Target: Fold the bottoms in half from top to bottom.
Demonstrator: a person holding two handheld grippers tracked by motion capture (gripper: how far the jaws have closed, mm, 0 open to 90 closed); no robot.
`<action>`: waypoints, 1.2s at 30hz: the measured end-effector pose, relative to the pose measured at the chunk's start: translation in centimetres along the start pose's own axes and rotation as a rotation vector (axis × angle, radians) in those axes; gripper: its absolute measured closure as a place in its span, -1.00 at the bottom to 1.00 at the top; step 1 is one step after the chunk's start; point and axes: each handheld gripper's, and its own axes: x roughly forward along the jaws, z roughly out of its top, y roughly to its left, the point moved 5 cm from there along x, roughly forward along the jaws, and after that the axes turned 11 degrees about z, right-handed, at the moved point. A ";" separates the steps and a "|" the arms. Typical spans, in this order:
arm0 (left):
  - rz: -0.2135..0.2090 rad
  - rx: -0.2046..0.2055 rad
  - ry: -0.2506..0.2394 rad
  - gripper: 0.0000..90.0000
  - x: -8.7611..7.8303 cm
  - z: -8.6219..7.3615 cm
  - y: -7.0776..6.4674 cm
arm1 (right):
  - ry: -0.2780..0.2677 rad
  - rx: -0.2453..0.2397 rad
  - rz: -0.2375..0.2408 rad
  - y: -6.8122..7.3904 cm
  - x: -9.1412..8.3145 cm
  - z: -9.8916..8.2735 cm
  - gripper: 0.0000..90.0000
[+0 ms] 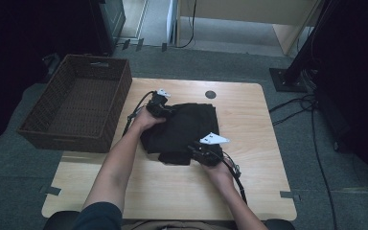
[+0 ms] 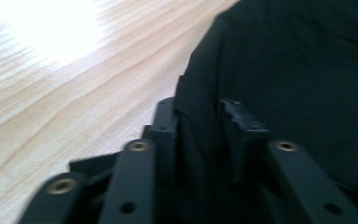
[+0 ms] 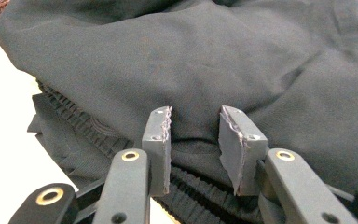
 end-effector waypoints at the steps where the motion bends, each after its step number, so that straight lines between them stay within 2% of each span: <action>1: 0.004 0.005 0.001 0.70 -0.1 0.0 -0.1 | 0.000 0.000 -0.002 0.0 0.0 0.0 0.44; 5: 0.004 0.000 0.001 0.77 -0.4 -0.2 -0.3 | 0.001 0.005 -0.007 0.1 0.0 0.0 0.44; 9: 0.012 0.005 -0.030 0.80 -1.3 -0.1 -0.6 | 0.001 0.002 -0.025 0.2 0.2 0.0 0.44; 13: 0.009 0.009 -0.091 0.81 -3.5 1.1 -0.5 | -0.007 0.011 -0.037 0.1 0.6 0.2 0.44; 16: 0.005 0.014 -0.117 0.81 -5.1 2.0 -0.6 | -0.020 0.018 -0.049 0.0 1.2 0.5 0.45; 18: 0.004 0.037 -0.134 0.82 -6.2 2.5 -1.0 | -0.020 0.024 -0.063 -0.1 1.7 0.9 0.45; 23: -0.004 0.055 -0.184 0.82 -8.9 3.0 -2.0 | -0.004 0.025 -0.086 -0.5 3.5 2.4 0.45; 27: -0.019 0.069 -0.221 0.86 -10.5 2.2 -3.2 | -0.007 0.023 -0.116 -1.0 4.8 3.4 0.45; 29: -0.028 0.081 -0.220 0.87 -11.0 1.4 -3.9 | -0.013 0.020 -0.132 -1.3 5.4 3.8 0.45; 34: -0.047 0.089 -0.191 0.87 -10.6 -1.6 -4.8 | -0.020 0.018 -0.157 -1.5 6.3 4.5 0.45; 36: -0.051 0.070 -0.196 0.87 -10.6 -2.5 -4.9 | -0.019 0.018 -0.157 -1.5 6.4 4.6 0.45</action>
